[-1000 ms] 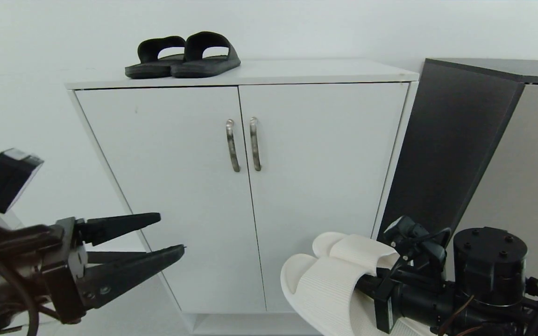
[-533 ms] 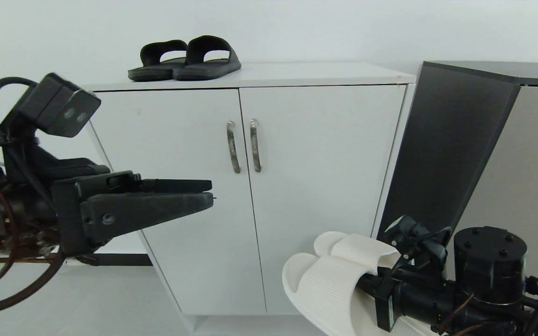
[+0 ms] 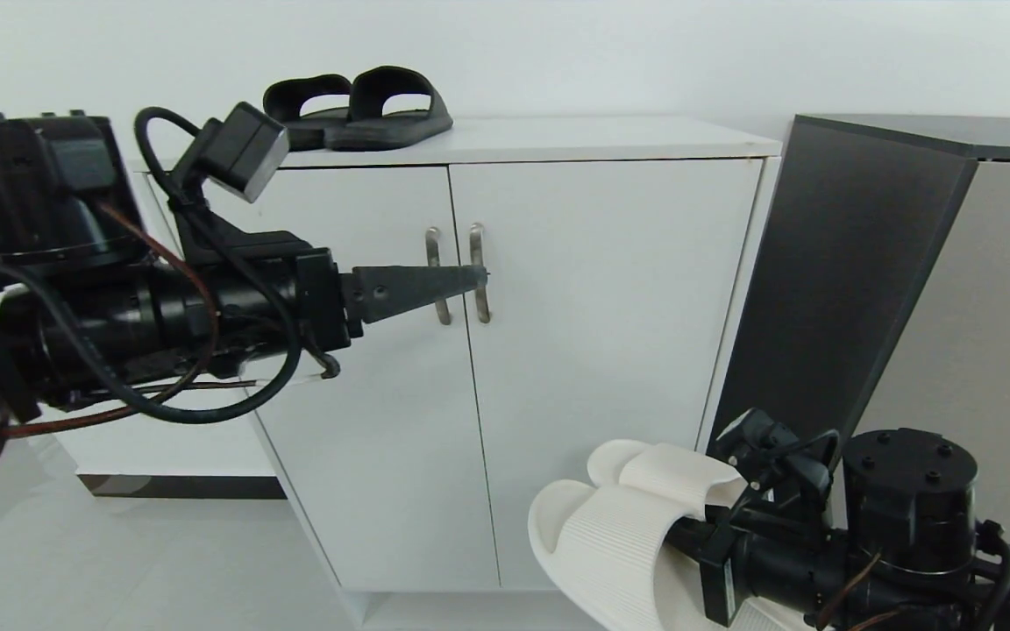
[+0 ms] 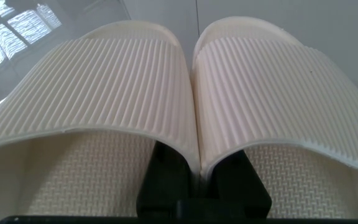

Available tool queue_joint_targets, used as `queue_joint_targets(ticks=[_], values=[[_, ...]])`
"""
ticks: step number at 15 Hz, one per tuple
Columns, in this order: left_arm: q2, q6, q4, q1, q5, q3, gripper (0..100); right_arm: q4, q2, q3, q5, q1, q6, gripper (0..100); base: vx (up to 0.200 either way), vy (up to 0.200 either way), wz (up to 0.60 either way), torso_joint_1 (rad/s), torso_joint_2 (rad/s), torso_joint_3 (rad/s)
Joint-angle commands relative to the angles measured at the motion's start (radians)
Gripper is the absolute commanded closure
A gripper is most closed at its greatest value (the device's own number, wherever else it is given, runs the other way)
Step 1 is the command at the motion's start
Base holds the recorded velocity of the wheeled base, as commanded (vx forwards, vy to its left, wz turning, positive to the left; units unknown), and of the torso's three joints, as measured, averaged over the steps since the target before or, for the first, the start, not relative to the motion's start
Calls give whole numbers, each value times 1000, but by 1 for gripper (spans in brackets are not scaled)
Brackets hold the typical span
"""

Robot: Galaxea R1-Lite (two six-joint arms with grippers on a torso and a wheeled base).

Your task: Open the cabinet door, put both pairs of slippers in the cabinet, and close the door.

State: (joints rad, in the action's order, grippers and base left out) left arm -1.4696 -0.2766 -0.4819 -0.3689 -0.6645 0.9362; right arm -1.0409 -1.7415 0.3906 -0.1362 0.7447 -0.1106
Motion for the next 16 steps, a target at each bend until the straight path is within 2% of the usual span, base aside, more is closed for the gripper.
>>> queue_joint_targets(ticks=[1,3,4,8,16], values=[[-110,11,-1,-10,26,76,0,-1,-29,1,0,1,0,100,0,0,0,0,0,0],[-166,16,-3,-10,66,125,0,-2,-32,1,0,1,0,100,0,0,0,0,0,0],[-183,28,-4,-10,78,136,0,-2,-32,1,0,-1,0,100,0,0,0,0,0,0],[-219,39,-35,-1,137,142,0,-2,-32,1,0,1,0,100,0,0,0,0,0,0],[-298,39,-41,12,141,210,0,-34,-29,-4,3,1,8,100,0,0,0,0,0,0]])
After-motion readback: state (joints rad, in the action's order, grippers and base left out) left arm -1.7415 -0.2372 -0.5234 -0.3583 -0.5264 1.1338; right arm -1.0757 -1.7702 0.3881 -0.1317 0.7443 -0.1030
